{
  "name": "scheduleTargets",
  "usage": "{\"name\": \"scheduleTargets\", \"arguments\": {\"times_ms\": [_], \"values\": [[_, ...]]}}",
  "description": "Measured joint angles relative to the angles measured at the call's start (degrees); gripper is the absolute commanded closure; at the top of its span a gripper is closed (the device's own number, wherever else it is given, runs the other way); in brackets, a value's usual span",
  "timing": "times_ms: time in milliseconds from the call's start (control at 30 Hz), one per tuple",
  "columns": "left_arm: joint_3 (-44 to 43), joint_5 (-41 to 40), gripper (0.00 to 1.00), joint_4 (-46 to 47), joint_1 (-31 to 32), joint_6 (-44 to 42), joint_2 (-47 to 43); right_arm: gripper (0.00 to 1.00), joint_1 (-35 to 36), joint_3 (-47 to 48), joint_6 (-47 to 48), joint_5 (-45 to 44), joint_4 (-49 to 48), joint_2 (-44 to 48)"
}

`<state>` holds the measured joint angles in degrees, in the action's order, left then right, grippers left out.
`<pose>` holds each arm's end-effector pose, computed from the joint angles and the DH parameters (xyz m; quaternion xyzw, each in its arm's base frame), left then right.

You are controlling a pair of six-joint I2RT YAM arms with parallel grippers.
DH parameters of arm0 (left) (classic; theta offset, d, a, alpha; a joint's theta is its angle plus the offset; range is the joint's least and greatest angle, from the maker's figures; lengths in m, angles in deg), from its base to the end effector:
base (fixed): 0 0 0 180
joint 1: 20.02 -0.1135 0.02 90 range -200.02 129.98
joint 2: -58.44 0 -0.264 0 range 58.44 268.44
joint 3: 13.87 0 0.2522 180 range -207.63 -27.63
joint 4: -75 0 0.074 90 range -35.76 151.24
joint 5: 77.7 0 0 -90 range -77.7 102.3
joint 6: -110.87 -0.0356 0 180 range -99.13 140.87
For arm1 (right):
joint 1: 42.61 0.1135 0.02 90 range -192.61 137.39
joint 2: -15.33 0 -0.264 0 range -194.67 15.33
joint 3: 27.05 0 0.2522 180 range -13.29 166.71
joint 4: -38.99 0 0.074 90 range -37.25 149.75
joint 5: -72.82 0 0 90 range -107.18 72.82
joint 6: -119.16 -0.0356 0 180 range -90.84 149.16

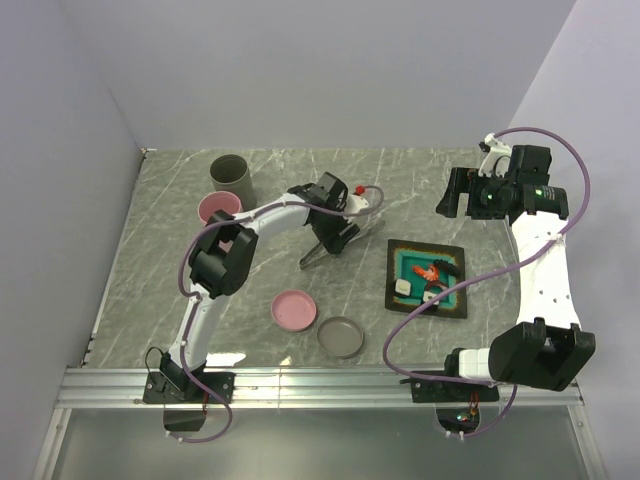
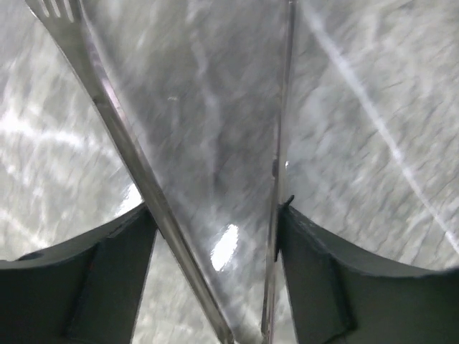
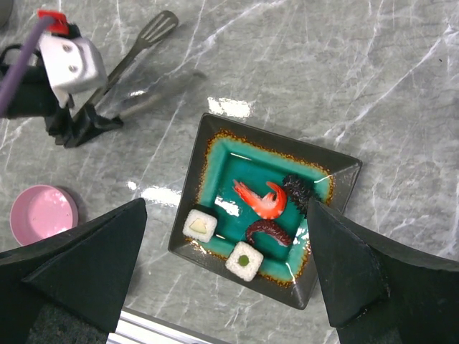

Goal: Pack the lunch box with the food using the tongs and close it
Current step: Grab the clamp with the left arm, then pass the clamp from the left arm to the right

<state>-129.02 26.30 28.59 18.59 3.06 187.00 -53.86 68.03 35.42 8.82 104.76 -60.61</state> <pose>0.3732 -0.3090 0.1676 0.4810 0.8295 -0.1624 0.2329 0.2648 -0.0368 0.3752 -0.0436 0.9082 0.1518 0.3877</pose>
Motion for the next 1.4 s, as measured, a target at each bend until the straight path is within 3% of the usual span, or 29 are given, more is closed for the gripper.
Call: {"name": "scheduleTargets", "arguments": {"times_ms": [433,733,1000,1400], "values": [[-6.7,1.9,0.32,-8.6,-4.2,3.0,-0.5,0.01,0.0,0.0,0.0,0.3,-0.1,1.1],[-11.0,10.6,0.32,-13.4,-4.1,5.3,-5.7,0.01,0.0,-0.8,0.0,2.3,-1.5,3.3],[-11.0,17.9,0.34,-15.3,-4.1,7.1,-11.5,0.00,0.6,-8.9,2.6,5.6,-8.5,9.6],[-9.3,28.7,0.33,-15.5,-4.3,10.4,-16.6,0.01,18.3,-22.9,24.6,5.8,-22.6,25.0]]}}
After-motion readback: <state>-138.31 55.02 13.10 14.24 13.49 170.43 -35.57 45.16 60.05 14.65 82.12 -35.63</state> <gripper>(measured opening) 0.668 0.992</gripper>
